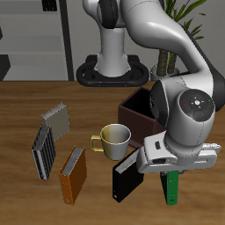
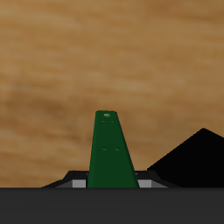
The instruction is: Place the green book into the left desk caddy's left compartment and place the black book into the left desk caddy's right compartment and place the orange book into the left desk caddy's right compartment
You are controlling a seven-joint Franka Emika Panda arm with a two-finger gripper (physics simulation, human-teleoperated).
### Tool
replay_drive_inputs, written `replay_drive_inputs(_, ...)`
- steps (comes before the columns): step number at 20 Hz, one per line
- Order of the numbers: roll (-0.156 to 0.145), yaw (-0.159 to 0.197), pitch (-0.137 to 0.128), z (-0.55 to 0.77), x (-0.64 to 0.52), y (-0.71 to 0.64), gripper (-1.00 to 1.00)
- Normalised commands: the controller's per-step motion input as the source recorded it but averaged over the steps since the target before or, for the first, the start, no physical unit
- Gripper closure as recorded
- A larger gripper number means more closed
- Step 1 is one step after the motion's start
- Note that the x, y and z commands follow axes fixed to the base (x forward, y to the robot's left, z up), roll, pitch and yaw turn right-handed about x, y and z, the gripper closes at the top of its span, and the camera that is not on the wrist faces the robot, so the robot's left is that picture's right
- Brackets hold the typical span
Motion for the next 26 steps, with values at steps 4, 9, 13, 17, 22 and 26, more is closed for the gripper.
replay_drive_inputs(4, 0.010, -0.022, -0.057, 0.47, -0.09, -0.03, 1.00)
replay_drive_inputs(9, 0.002, -0.018, -0.064, 0.60, -0.16, 0.01, 1.00)
replay_drive_inputs(13, -0.004, -0.021, -0.163, 1.41, -0.47, -0.02, 1.00)
replay_drive_inputs(17, 0.021, -0.026, -0.054, 0.78, -0.44, 0.00, 1.00)
replay_drive_inputs(22, 0.025, -0.031, -0.016, 0.66, -0.41, 0.01, 1.00)
replay_drive_inputs(26, 0.040, 0.000, -0.012, 0.45, -0.48, 0.04, 1.00)
